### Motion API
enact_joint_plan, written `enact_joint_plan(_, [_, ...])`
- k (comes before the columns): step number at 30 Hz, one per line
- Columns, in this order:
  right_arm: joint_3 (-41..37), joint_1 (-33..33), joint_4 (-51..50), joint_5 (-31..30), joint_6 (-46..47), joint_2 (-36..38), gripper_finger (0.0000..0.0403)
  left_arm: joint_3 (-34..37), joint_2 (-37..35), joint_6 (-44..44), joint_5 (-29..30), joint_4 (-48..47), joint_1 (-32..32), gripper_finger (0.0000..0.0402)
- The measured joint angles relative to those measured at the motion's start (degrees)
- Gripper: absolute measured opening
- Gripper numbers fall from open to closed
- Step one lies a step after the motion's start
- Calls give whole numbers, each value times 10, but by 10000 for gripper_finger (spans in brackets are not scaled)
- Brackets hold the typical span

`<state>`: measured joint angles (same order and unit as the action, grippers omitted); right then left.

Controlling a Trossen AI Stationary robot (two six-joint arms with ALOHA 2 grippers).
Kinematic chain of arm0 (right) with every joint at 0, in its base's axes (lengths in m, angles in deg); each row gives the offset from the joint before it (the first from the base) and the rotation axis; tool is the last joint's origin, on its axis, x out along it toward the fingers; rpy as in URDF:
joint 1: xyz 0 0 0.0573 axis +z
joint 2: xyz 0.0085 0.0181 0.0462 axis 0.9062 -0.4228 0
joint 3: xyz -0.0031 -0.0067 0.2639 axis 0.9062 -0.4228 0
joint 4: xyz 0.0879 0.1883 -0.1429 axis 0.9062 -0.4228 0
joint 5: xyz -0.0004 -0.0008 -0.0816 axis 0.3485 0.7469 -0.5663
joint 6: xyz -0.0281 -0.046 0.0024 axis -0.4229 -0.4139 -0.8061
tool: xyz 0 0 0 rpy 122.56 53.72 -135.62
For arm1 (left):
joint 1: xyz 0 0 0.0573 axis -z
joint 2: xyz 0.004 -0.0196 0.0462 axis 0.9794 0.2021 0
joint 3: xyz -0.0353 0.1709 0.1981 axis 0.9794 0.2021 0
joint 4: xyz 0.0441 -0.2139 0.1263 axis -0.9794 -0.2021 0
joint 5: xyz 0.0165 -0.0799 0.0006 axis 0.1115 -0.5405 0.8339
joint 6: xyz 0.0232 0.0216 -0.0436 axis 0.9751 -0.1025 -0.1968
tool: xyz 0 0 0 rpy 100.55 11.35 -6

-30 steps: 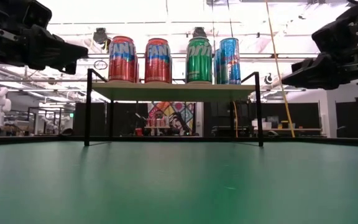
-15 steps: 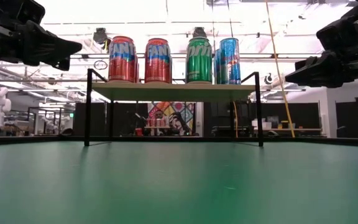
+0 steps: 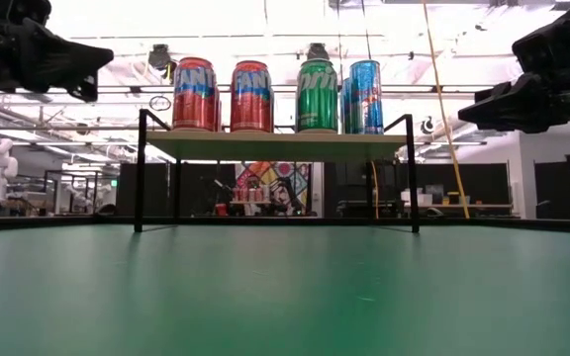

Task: Place canned beverage on shelf
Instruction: Return to Home Position

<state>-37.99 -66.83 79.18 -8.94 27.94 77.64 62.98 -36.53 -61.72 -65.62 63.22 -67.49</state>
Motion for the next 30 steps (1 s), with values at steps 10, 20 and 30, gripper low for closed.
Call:
enact_joint_plan(10, [0,0,-3,1,0,1,0,0,-98,8,0,-91,0,3])
enact_joint_plan(20, [0,0,-6,2,0,1,0,0,-121,11,-10,-111,0,3])
enact_joint_plan(30, [0,0,-9,1,8,2,0,15,-121,13,-20,-98,0,3])
